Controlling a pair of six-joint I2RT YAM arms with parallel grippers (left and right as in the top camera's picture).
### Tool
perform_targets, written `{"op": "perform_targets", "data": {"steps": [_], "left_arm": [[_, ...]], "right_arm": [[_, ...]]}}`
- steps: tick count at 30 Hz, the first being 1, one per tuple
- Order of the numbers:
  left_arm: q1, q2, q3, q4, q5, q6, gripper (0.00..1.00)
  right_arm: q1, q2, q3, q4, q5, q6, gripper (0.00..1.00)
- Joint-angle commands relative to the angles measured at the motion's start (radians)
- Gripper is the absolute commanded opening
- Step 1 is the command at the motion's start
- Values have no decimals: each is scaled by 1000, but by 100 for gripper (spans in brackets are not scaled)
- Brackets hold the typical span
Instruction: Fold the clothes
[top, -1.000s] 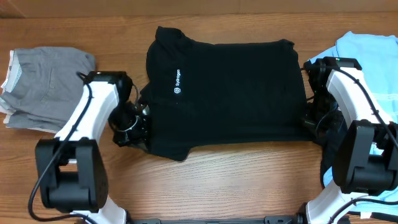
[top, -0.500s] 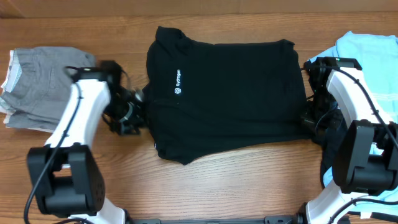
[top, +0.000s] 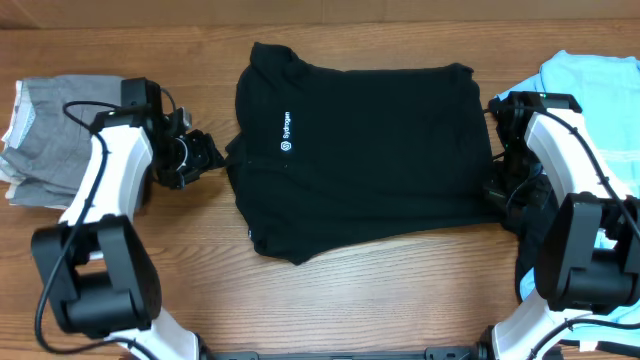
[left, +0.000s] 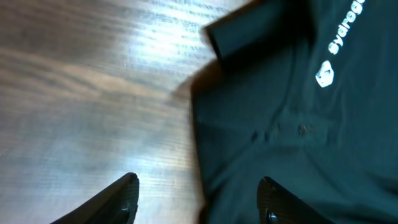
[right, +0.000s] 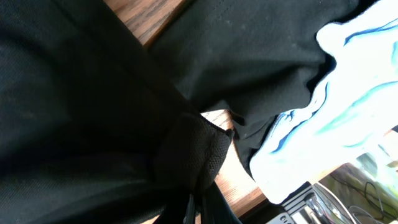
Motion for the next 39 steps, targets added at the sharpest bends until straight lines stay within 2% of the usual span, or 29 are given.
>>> {"op": "perform_targets", "data": {"steps": [1, 5, 9, 11, 13, 16, 17, 21, 30, 32, 33, 34, 35, 36, 37, 39], "left_arm": [[-4, 92, -10, 52, 71, -17, 68], [-4, 175, -10, 150, 271, 20, 70], [-9, 217, -10, 217, 319, 19, 71], [-14, 225, -10, 231, 319, 19, 66], [-16, 225, -10, 238, 319, 20, 50], [-15, 224, -6, 238, 318, 20, 5], [-14, 223, -5, 237, 318, 20, 4], [-14, 199, 16, 199, 286, 28, 4], [-63, 16, 253, -75, -109, -4, 4], [-97, 9, 260, -89, -164, -3, 13], [-110, 11, 259, -100, -180, -3, 21], [-127, 19, 255, -114, -196, -3, 31], [-144, 26, 249, -134, -214, -2, 48], [-162, 37, 245, -157, -240, -3, 54], [-178, 50, 240, -181, -269, -3, 56], [-199, 71, 235, -233, -323, -3, 51]], "right_arm": [[-7, -10, -1, 3, 17, 8, 4], [-7, -10, -1, 6, 16, 5, 4], [-7, -10, -1, 10, 2, 5, 4], [-7, -10, -1, 10, 2, 5, 4], [-7, -10, -1, 10, 2, 5, 4], [-7, -10, -1, 13, 2, 5, 4], [-7, -10, -1, 14, 2, 5, 4], [-7, -10, -1, 14, 2, 5, 4], [-7, -10, -1, 26, 2, 5, 4], [-7, -10, -1, 26, 2, 5, 4], [-7, -10, -1, 26, 2, 5, 4], [-7, -10, -1, 25, 2, 3, 4], [-7, -10, -1, 24, 2, 1, 4], [-7, -10, -1, 23, 2, 1, 4], [-7, -10, -1, 22, 2, 1, 4], [-7, -10, -1, 21, 2, 1, 4]]}}
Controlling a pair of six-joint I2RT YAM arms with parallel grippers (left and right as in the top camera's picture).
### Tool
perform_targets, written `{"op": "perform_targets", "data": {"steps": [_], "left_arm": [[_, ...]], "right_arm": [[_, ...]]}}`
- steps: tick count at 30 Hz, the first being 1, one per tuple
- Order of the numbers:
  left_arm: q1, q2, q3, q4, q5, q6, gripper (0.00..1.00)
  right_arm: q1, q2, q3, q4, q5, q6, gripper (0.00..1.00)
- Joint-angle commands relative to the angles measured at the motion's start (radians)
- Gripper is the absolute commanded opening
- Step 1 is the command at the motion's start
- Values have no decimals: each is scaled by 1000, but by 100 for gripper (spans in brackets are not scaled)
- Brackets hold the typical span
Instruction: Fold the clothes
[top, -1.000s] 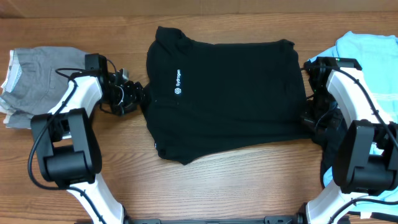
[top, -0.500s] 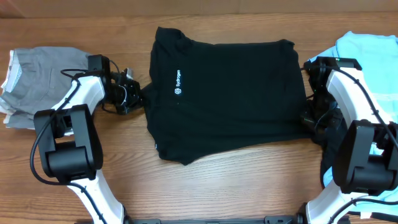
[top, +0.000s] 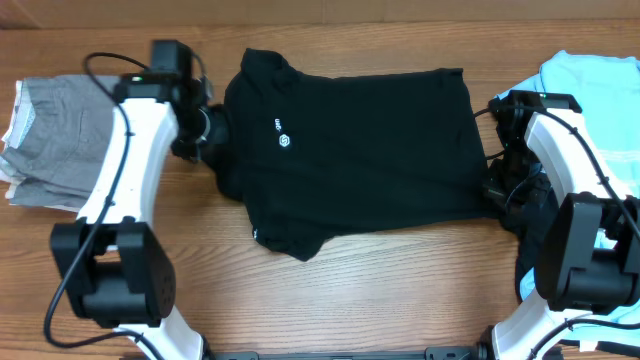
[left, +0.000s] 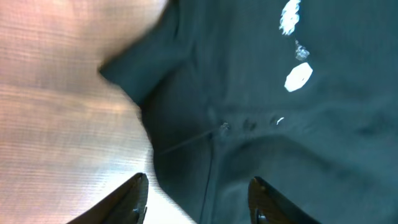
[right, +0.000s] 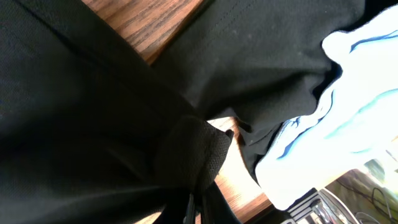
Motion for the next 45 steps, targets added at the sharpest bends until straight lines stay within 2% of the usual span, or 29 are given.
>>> {"op": "perform_targets", "data": {"steps": [1, 8, 12, 15, 19, 22, 26, 31, 38, 40, 41, 42, 43, 44, 45], "left_arm": [[-29, 49, -16, -62, -142, -3, 49], [10, 47, -16, -258, -166, -81, 42], [35, 47, -22, -255, -170, -104, 43], [45, 47, -45, -191, -153, -121, 45], [45, 48, -114, -38, -97, -130, 57], [45, 48, -190, 78, -20, -130, 59], [45, 49, -276, 222, -29, -137, 64], [43, 52, -325, 391, -29, -137, 75], [35, 100, -339, 536, -42, -138, 79], [30, 136, -339, 543, -40, -138, 73], [30, 146, -339, 541, -34, -137, 63], [30, 157, -339, 539, -23, -137, 52], [31, 166, -338, 528, -24, -136, 22], [35, 166, -338, 526, -26, -131, 6], [39, 164, -336, 523, -26, -129, 4]], "right_arm": [[-7, -10, -1, -3, 10, 0, 4], [-7, -10, -1, 4, 10, -2, 4], [-7, -10, -1, 13, 10, -21, 4], [-7, -10, -1, 12, 10, -25, 4], [-7, -10, -1, 12, 10, -28, 4], [-7, -10, -1, 12, 10, -28, 4], [-7, -10, -1, 12, 10, -28, 4], [-7, -10, -1, 13, 10, -29, 4], [-7, -10, -1, 13, 10, -29, 4], [-7, -10, -1, 13, 10, -29, 4], [-7, -10, -1, 13, 10, -29, 4], [-7, -10, -1, 13, 10, -29, 4], [-7, -10, -1, 15, 10, -29, 4], [-7, -10, -1, 16, 10, -29, 4], [-7, -10, -1, 16, 10, -29, 4]]}}
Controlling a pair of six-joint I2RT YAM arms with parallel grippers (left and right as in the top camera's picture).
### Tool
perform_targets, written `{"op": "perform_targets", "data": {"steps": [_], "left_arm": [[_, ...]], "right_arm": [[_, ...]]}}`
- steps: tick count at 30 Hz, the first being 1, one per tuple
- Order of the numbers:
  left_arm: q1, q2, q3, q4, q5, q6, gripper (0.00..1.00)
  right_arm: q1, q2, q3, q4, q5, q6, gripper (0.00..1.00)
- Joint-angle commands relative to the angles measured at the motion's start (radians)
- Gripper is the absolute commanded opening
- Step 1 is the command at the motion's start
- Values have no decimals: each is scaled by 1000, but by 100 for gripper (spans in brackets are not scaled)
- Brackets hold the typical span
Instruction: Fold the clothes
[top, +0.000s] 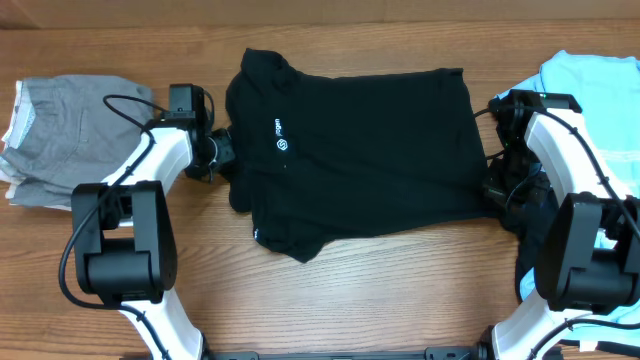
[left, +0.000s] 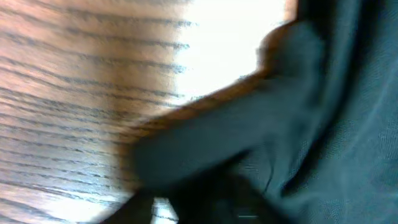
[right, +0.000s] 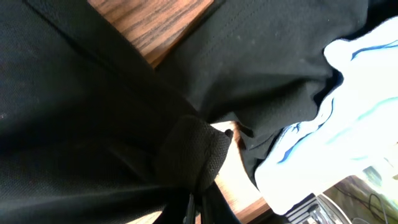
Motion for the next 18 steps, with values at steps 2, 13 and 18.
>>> {"op": "perform_targets", "data": {"steps": [2, 13, 18], "left_arm": [[15, 32, 12, -45, 10, 17, 4], [44, -23, 370, -230, -316, 159, 6], [45, -11, 352, -256, -292, 159, 76]], "right_arm": [[-7, -10, -1, 4, 10, -3, 4], [-7, -10, -1, 3, 9, -18, 4], [-7, -10, -1, -2, 9, -18, 4]]}}
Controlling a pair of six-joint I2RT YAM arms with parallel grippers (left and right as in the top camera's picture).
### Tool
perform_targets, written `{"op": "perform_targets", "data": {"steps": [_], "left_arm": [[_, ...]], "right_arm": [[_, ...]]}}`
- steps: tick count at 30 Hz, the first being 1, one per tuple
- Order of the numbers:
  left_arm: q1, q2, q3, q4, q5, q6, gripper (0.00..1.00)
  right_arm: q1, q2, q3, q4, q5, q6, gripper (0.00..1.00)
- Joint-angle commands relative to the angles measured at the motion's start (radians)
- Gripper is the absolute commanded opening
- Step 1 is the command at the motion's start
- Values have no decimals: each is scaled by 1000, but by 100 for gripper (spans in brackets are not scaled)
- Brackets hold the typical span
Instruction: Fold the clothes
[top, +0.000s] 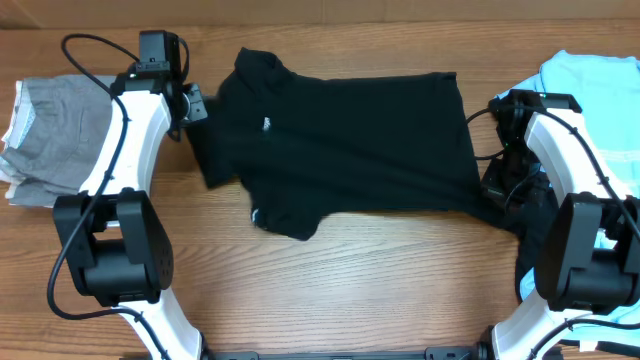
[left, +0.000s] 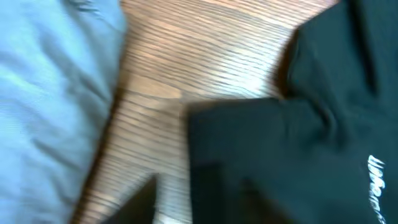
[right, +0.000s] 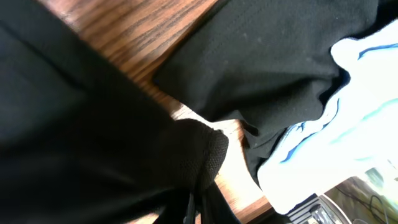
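Observation:
A black polo shirt (top: 350, 140) lies spread across the middle of the table, collar at the far left. Its left sleeve (top: 205, 150) is drawn out flat toward the left. My left gripper (top: 193, 105) hovers over that sleeve's far edge. In the blurred left wrist view its jaws (left: 205, 208) stand apart, open, with the sleeve (left: 280, 155) under the right one. My right gripper (top: 493, 183) is shut on the shirt's near right hem corner (right: 193, 155), bunched at the fingertips (right: 196, 208).
Folded grey clothes (top: 50, 130) sit at the left edge, close to my left arm. A light blue garment (top: 600, 100) lies at the right edge, with another black garment (top: 535, 215) beneath my right arm.
My left gripper has moved from the sleeve's near side to its far edge, farther back. The sleeve now lies spread farther left and the shirt has shifted slightly left. Right gripper still holds the hem.
My left gripper was open over bare wood left of the shirt while the right held the hem corner. Then the left was at the collar, and the shirt sat a little farther back. Then it was down at the sleeve. Now the sleeve lies flattened out leftward.

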Motion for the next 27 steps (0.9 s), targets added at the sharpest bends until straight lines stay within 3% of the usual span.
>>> {"op": "perform_targets", "data": {"steps": [1, 5, 13, 20, 27], "left_arm": [[5, -6, -14, -42, -26, 35, 81], [5, -6, -32, -131, -3, 32, 91], [-44, -8, -32, -452, 311, 15, 84], [-205, -8, -32, -537, 310, 72, 82], [-375, -8, -32, -596, 153, 87, 81]], "right_arm": [[-7, -10, -1, 1, 24, -5, 4], [-7, -10, -1, 3, 24, -5, 4], [-7, -10, -1, 8, 24, -6, 4], [-7, -10, -1, 6, 24, -6, 4], [-7, -10, -1, 6, 24, -5, 4]]}}
